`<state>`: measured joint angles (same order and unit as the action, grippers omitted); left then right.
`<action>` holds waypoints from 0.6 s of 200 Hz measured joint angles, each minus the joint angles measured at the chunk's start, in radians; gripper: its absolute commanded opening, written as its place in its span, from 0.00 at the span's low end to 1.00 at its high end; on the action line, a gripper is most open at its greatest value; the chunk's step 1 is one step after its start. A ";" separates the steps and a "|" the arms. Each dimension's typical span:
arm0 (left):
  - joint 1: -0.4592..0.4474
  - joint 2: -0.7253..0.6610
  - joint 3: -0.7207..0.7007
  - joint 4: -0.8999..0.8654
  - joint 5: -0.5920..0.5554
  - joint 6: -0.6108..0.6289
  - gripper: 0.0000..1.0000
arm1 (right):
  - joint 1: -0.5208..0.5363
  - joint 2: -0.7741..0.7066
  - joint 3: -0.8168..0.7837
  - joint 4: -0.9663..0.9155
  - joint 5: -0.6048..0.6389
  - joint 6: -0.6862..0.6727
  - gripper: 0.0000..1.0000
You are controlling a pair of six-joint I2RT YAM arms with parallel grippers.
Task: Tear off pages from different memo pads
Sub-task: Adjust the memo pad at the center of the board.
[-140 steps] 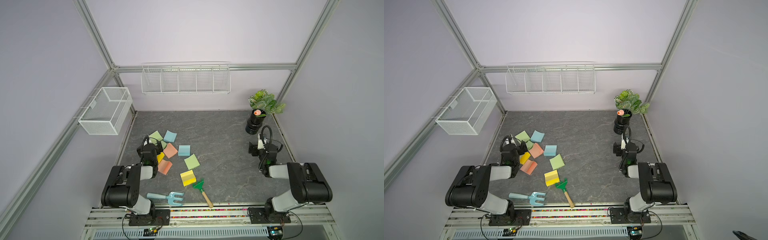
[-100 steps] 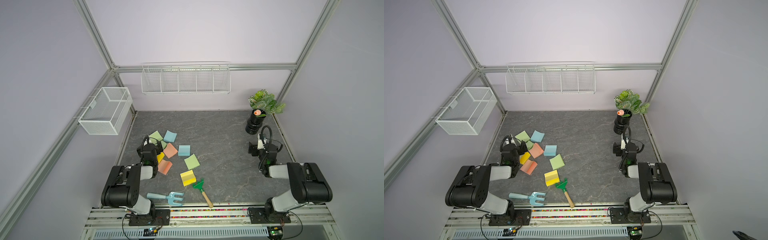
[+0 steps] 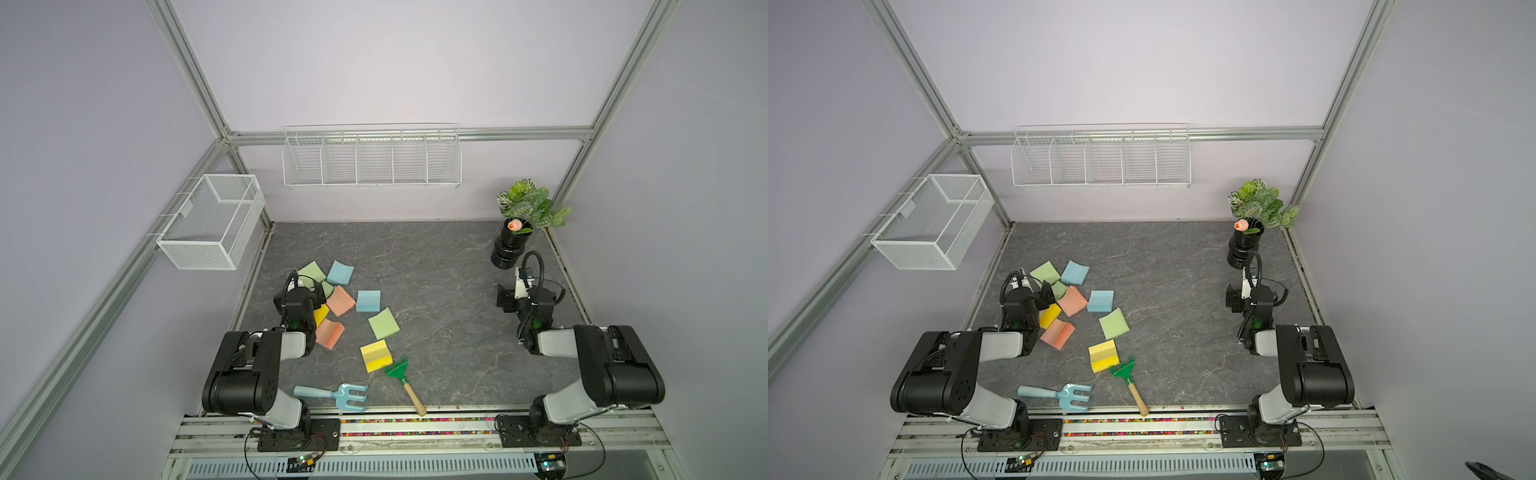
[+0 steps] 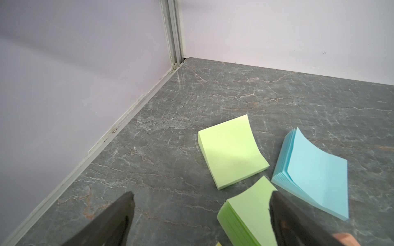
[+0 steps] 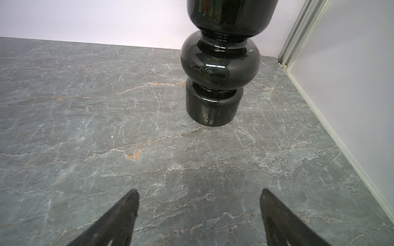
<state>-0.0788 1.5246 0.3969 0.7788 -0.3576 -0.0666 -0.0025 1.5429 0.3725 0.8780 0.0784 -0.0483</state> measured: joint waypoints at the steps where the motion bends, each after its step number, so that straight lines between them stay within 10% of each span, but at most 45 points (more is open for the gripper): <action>1: 0.000 0.000 0.000 0.000 0.000 0.000 0.99 | 0.000 0.000 0.000 0.000 0.000 0.000 0.89; 120: 0.000 0.000 0.000 0.000 0.004 0.000 0.99 | 0.061 -0.052 -0.013 -0.016 0.155 0.006 0.89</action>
<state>-0.0788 1.5246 0.3969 0.7788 -0.3538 -0.0666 0.0589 1.4906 0.3599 0.8623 0.2337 -0.0418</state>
